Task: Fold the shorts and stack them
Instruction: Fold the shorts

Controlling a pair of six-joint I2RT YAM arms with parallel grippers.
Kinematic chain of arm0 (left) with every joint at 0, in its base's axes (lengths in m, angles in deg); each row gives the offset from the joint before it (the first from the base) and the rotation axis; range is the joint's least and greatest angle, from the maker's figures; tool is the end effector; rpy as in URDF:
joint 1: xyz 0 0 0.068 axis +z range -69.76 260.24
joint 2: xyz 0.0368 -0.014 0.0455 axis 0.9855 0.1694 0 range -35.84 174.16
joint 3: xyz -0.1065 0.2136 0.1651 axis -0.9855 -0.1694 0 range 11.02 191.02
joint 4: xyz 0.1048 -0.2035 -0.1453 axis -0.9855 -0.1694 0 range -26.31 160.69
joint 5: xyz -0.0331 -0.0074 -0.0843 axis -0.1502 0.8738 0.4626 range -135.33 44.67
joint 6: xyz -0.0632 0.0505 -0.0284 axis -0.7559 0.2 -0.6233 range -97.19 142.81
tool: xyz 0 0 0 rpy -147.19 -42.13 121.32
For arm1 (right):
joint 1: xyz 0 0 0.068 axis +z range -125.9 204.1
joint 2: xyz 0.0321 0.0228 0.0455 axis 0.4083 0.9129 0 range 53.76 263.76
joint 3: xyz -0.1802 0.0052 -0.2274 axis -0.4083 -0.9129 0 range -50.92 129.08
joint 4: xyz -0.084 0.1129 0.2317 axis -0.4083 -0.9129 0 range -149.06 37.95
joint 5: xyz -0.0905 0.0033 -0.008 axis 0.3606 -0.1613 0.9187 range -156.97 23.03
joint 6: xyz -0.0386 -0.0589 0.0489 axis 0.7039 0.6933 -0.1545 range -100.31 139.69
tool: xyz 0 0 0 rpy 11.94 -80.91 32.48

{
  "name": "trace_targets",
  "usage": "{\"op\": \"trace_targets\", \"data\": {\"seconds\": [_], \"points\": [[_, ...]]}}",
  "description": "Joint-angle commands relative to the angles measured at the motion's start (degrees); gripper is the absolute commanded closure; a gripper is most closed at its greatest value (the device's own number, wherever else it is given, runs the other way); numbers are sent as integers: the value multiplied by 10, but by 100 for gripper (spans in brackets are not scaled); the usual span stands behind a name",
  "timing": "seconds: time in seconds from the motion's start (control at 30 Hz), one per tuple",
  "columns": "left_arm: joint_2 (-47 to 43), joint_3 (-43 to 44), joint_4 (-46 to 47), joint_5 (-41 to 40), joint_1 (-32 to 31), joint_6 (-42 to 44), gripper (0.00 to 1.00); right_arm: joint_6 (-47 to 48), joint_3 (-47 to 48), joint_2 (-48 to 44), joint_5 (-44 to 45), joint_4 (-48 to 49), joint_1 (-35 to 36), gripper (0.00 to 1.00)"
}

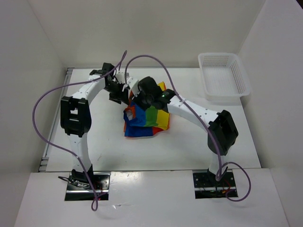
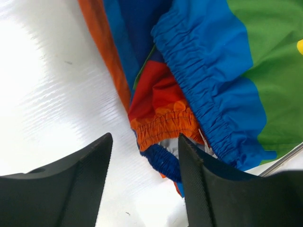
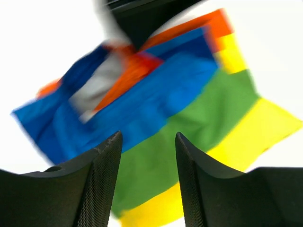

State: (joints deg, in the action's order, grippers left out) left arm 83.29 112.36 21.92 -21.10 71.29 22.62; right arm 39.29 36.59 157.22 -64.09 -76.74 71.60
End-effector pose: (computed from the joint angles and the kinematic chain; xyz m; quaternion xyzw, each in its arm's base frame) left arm 0.4649 -0.1046 0.2078 0.1156 0.9513 -0.2207 0.1816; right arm 0.3142 0.3372 0.2780 -0.4933 0.7628 0.0785 0.4106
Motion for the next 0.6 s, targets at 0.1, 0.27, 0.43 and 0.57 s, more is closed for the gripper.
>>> {"op": "trace_targets", "data": {"seconds": [0.1,0.27,0.43,0.57], "points": [[-3,-42,-37,20,-14,2,31,-47,41,29,-19,33,-19,39],[16,-53,-23,8,-14,2,34,10,6,17,-115,-11,-19,24],[40,-48,-11,3,-19,2,53,77,-58,4,-81,-5,11,22],[65,-34,-5,14,-19,2,65,84,-78,24,-18,34,28,29]]}}
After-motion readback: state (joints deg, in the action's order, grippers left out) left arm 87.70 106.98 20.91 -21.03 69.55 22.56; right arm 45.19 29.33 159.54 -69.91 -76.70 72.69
